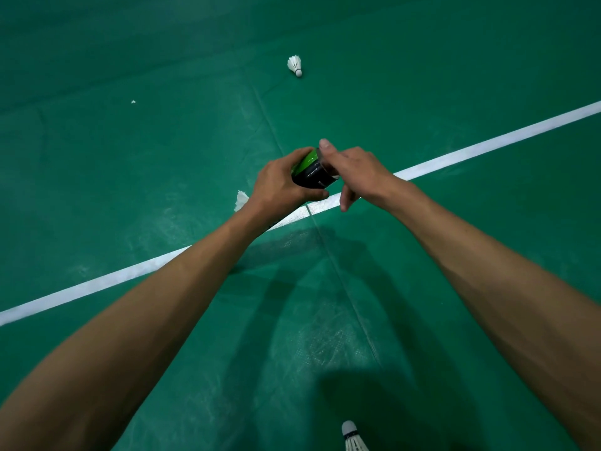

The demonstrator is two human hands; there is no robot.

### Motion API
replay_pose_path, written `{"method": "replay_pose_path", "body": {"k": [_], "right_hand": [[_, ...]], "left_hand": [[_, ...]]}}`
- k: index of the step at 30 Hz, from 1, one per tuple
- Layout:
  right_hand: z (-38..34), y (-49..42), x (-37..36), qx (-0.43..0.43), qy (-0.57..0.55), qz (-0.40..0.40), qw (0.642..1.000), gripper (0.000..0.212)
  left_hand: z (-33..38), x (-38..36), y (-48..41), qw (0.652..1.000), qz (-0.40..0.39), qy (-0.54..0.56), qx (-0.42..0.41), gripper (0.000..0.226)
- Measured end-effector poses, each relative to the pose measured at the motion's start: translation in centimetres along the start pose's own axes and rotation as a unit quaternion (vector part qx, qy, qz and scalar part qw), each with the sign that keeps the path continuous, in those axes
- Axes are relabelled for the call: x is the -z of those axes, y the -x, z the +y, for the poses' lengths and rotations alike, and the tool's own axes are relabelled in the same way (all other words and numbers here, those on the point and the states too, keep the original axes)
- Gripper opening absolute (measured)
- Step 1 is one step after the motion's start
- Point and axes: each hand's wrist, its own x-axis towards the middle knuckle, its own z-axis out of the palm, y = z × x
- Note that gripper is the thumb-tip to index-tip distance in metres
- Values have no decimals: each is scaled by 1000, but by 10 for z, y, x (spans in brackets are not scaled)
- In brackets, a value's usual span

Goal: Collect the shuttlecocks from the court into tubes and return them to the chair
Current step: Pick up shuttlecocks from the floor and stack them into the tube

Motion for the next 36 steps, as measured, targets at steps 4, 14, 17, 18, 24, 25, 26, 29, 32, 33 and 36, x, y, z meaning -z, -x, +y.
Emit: {"method": "replay_pose_path", "body": {"k": [4,14,17,18,24,25,26,29,32,33,36], "right_hand": [[3,1,-1,32,-5,14,999,63],[3,1,4,-27,-30,-45,998,50],[4,1,9,-30,-16,-18,999,47],[3,1,12,-18,-1,10,1000,36],[-6,1,34,-29,167,-47,984,25],[-5,1,33,-40,198,-61,977,25],[-4,1,30,-46,223,-53,972,25],[0,5,19,-48,230,11,972,30],[8,8,14,-58,164,11,985,32],[10,9,15,-65,111,-10,992,32],[9,13,26,-112,-57,-108,986,22]], "left_hand": [[-1,-1,2,1000,-11,4,-8,87],[8,-8,0,997,-24,49,-46,77],[12,-10,-2,997,-23,54,-44,81],[14,-11,-2,997,-25,49,-50,80],[18,-18,-3,995,-33,-34,-89,87],[17,-20,-3,993,-39,-49,-99,87],[17,-22,-2,992,-41,-59,-107,86],[14,-28,0,991,-35,-66,-112,86],[10,-29,0,987,-47,-80,-128,87],[9,-29,0,986,-51,-86,-134,87],[9,-25,-2,986,-34,-95,-134,88]]}}
